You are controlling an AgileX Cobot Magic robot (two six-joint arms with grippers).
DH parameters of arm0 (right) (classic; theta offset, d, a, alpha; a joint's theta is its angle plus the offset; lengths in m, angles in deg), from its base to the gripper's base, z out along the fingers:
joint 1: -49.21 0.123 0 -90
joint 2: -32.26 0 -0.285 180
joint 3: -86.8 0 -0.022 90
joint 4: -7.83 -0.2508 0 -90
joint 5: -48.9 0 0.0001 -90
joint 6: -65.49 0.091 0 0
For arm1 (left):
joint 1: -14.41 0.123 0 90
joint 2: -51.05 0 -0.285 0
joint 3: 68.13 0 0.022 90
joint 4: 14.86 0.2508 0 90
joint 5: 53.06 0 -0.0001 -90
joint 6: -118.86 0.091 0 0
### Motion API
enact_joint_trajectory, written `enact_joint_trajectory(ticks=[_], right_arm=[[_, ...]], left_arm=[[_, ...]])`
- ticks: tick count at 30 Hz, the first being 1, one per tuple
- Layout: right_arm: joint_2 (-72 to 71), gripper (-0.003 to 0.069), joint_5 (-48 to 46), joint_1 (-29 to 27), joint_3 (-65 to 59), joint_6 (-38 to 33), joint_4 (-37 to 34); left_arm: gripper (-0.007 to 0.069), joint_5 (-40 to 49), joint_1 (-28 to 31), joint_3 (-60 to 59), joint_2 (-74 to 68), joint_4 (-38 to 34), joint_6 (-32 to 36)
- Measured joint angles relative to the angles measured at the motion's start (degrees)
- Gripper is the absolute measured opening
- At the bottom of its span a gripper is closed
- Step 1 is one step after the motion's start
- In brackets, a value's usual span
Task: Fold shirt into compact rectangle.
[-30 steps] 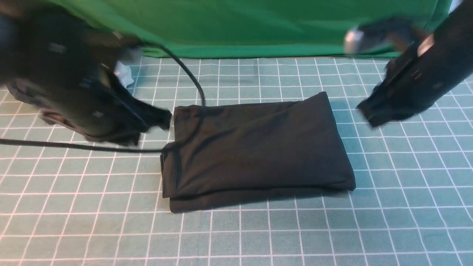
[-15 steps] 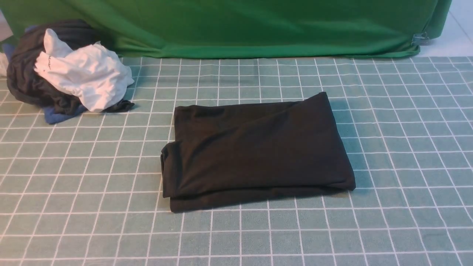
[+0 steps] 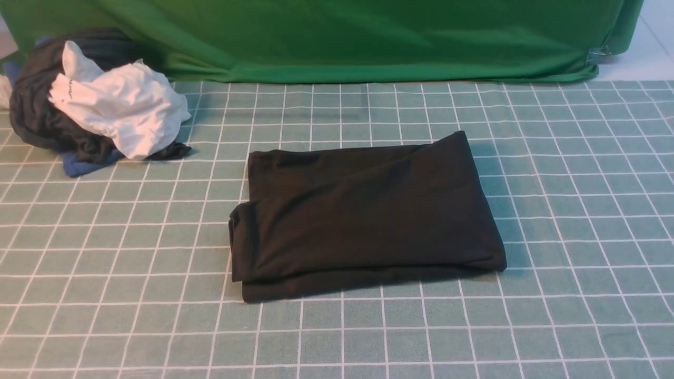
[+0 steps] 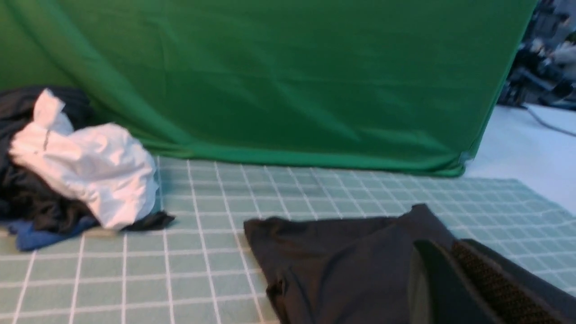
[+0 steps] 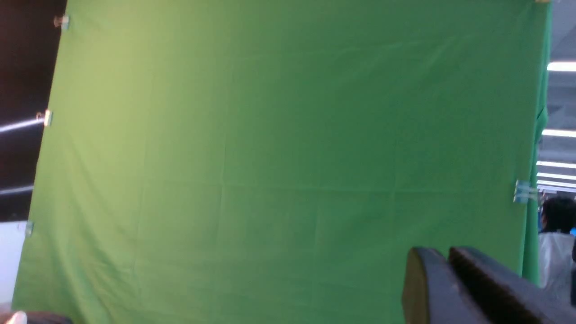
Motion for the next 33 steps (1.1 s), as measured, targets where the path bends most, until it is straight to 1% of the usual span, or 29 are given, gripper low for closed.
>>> enact_joint_trajectory(ticks=[4,7,27,33], right_arm=[[-0.38,0.0093,0.14,0.0,-0.28,0.0,0.0],[-0.38,0.0099,-0.09,0.0,-0.32,0.0,0.0],[-0.38,0.0132,-0.09,0.0,-0.32,0.0,-0.05],[-0.38,0.015,-0.09,0.0,-0.32,0.0,-0.05]], left_arm=[[0.0013,-5.01,0.0,-2.78,0.03,0.0,0.0],[0.0013,-6.15,0.0,-3.21,0.03,0.0,0.0],[0.0013,-6.74,0.0,-3.32,0.03,0.58,0.11],[0.0013,-6.8,0.27,-3.32,0.03,1.08,3.17]])
